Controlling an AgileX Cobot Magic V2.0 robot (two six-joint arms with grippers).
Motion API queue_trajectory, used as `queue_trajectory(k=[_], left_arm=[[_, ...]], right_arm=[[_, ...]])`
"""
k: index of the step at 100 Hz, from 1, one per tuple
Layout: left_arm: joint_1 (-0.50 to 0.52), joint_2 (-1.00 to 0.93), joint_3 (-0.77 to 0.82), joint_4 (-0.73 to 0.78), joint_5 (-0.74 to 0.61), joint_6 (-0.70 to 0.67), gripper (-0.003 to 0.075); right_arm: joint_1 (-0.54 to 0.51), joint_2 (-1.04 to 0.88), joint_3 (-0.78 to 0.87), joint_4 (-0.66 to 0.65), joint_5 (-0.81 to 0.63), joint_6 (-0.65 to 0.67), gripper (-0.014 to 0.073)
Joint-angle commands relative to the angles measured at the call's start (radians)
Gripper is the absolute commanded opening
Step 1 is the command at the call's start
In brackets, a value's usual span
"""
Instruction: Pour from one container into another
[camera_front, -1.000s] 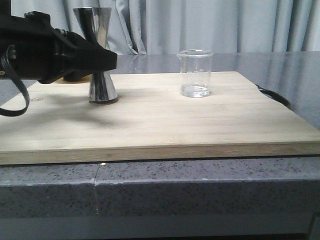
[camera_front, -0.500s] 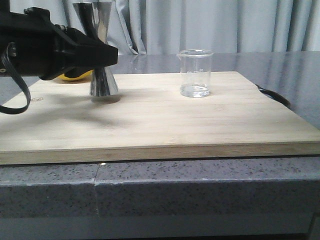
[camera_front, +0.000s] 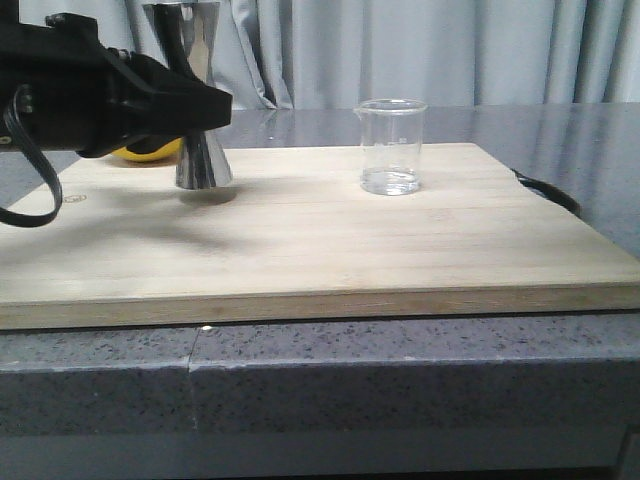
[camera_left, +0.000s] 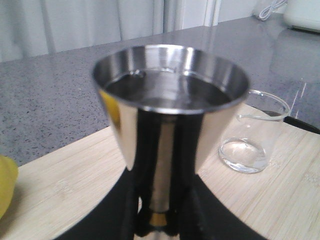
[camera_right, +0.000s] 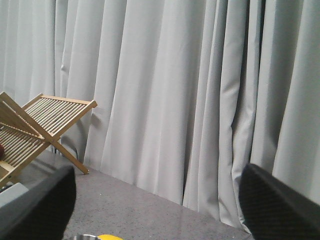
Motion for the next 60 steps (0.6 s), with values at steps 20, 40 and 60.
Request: queue_trajectory(k=[20,40,60], left_arm=[[0.004,-0.032,-0.031,-0.034,-0.094,0.005,-0.0019],[0.004,-0.030,-0.031,-0.034,-0.090,0.028,-0.0019],[0.004,0.010,-0.031,-0.034,-0.105,0.028,-0.0019]], right_arm=[[0.000,-0.029,-0.020,0.003,-0.081,-0.006,0.0599],[0.000,-0.029,-0.020,0.003,-0.083,-0.006,0.0599],[0.000,-0.029,-0.020,0.003,-0.083,-0.006,0.0599]])
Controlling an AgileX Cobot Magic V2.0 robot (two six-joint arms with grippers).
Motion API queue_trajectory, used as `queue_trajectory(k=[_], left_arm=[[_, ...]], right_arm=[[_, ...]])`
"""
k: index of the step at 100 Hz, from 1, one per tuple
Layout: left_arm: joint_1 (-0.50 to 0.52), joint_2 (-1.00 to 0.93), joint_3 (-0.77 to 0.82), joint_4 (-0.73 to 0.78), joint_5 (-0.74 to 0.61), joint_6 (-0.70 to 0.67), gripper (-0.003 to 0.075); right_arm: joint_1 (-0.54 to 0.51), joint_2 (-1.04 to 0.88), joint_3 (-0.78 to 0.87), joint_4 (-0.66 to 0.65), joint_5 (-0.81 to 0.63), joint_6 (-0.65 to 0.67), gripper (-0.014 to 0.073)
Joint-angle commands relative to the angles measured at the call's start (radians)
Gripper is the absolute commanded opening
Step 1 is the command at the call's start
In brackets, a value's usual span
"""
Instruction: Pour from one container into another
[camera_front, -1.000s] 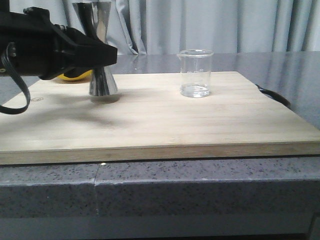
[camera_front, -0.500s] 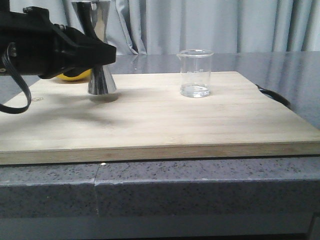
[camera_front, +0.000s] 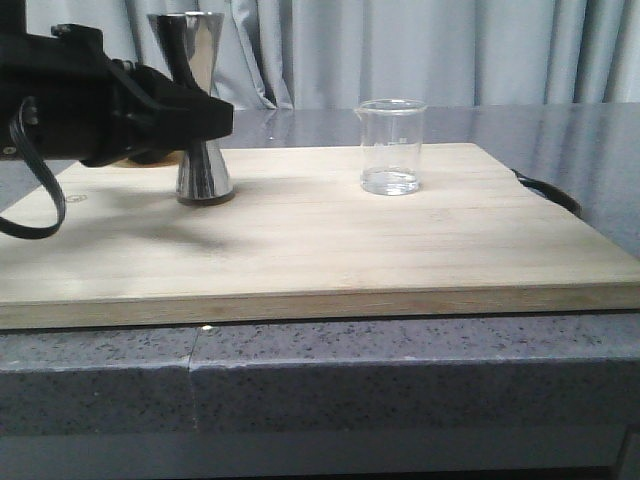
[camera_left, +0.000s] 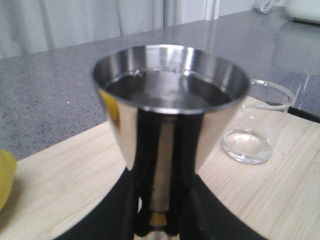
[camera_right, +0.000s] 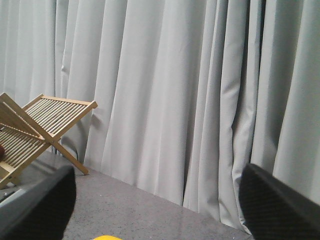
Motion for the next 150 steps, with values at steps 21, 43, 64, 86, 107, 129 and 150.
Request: queue_trajectory(k=[21,43,64,86,107,129,150], left_arm=[[0.004,0.001,-0.031,-0.030,-0.154,0.002,-0.0019],[0.004,0.001,-0.031,-0.030,-0.154,0.002,-0.0019],[0.004,0.001,-0.031,-0.030,-0.152,0.004,-0.0019],[0.004,0.001,-0.031,-0.030,-0.103,0.006,-0.0020],[0.004,0.001,-0.031,-0.030,-0.098,0.006,-0.0019],[0.004,0.001,-0.031,-0.030,-0.098,0.006,-0.0019],[0.004,0.001,-0.031,-0.030,-0.098,0.006,-0.0019]], right_arm=[[0.000,-0.029,-0.020,0.003,-0.082,-0.007,0.0599],[0.000,-0.029,-0.020,0.003,-0.082,-0.007,0.0599],[0.000,-0.029,-0.020,0.003,-0.082,-0.007,0.0599],[0.000,-0.029,-0.020,0.003,-0.084,-0.007,0.0599],[0.000,-0.029,-0.020,0.003,-0.084,-0.007,0.0599],[0.000,-0.029,-0.020,0.003,-0.084,-0.007,0.0599],[0.000,-0.029,-0.020,0.003,-0.084,-0.007,0.0599]])
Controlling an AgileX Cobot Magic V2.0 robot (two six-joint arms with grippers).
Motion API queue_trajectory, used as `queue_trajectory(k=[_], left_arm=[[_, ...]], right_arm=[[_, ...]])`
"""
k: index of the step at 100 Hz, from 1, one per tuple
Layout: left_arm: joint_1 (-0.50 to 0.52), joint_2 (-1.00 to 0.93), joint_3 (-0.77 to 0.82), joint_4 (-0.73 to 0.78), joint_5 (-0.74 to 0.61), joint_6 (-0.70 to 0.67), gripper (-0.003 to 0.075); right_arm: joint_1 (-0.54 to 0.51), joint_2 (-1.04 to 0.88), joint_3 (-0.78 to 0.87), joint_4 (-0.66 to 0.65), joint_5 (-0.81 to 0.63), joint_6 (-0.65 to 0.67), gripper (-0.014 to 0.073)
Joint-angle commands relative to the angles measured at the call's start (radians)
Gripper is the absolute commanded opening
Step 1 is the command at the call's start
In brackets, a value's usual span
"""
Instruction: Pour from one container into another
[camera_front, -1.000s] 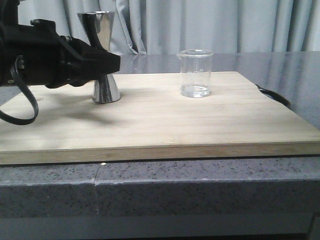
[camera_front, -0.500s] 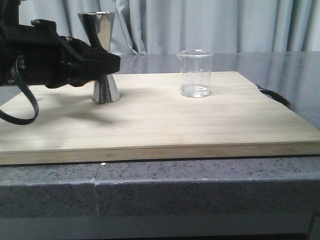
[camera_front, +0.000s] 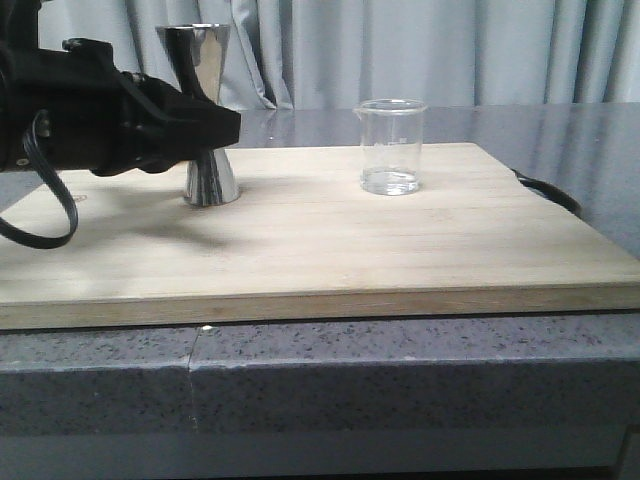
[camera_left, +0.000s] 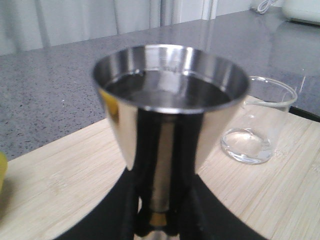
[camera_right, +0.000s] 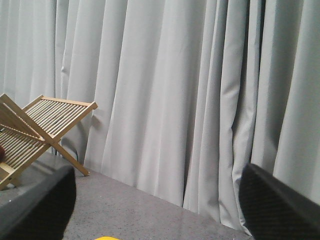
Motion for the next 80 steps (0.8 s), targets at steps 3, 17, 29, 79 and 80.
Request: queue_trajectory(k=[3,17,29,79,80], left_arm=[[0.004,-0.034,-0.024,-0.028,-0.059,-0.002,-0.0019],[0.004,-0.034,-0.024,-0.028,-0.051,-0.002,-0.0019],[0.004,-0.034,-0.024,-0.028,-0.044,-0.002,-0.0019],[0.004,-0.034,-0.024,-0.028,-0.044,-0.002,0.0097],[0.004,-0.034,-0.024,-0.028,-0.044,-0.002,0.0106]], right_arm=[[0.000,-0.029,-0.020,0.003,-0.081,-0.007,0.0599],[0.000,-0.029,-0.020,0.003,-0.082,-0.007,0.0599],[0.000,-0.029,-0.020,0.003,-0.082,-0.007,0.0599],[0.000,-0.029,-0.020,0.003,-0.082,-0.007,0.0599],[0.000,-0.029,-0.020,0.003,-0.082,-0.007,0.0598]])
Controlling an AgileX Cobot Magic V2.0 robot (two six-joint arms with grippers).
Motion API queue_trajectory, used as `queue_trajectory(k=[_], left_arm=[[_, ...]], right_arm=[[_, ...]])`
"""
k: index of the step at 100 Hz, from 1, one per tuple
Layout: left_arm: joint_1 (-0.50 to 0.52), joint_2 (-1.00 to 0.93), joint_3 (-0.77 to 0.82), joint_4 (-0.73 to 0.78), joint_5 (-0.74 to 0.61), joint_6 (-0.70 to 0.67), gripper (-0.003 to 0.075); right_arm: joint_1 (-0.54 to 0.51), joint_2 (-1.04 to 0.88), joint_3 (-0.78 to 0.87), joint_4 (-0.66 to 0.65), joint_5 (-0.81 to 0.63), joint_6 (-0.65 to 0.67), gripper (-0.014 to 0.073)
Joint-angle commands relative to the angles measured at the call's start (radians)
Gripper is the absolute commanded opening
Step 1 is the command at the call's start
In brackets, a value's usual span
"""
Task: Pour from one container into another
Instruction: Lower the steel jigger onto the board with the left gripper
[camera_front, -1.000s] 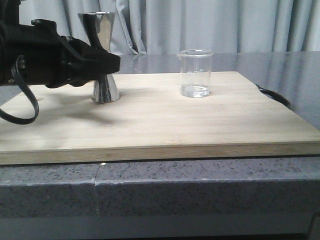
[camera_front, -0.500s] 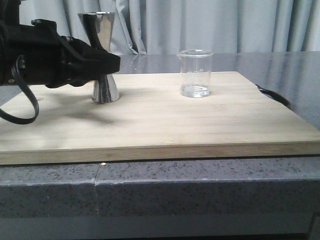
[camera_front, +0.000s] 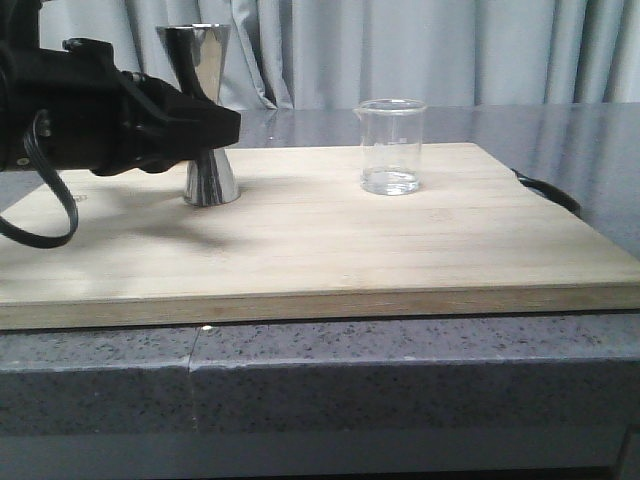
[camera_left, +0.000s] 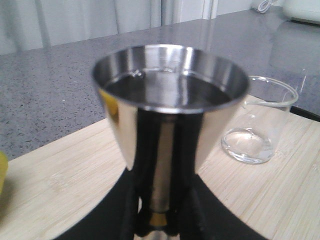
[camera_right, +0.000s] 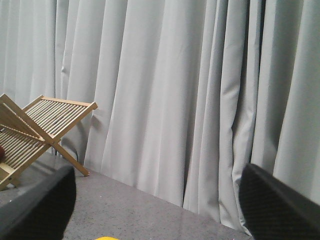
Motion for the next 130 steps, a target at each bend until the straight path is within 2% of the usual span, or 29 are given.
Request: queue_trajectory(k=[1,35,61,99,130], left_arm=[[0.004,-0.034,-0.023,-0.026,-0.050,-0.002,0.0110],[0.004,-0.034,-0.023,-0.026,-0.050,-0.002,0.0153],[0.004,-0.034,-0.023,-0.026,-0.050,-0.002,0.0319],[0.004,-0.034,-0.023,-0.026,-0.049,-0.004,0.0487],[0.004,-0.058,-0.023,-0.020,0.020,-0.040,0.0498]], right_arm=[[0.000,-0.029,-0.020,0.003,-0.081,-0.007,0.0599],[0.000,-0.029,-0.020,0.003,-0.081,-0.007,0.0599],[0.000,-0.029,-0.020,0.003,-0.081,-0.007,0.0599],[0.000,-0.029,-0.020,0.003,-0.081,-0.007,0.0598],[0.000,-0.029,-0.020,0.003,-0.081,-0.007,0.0598]])
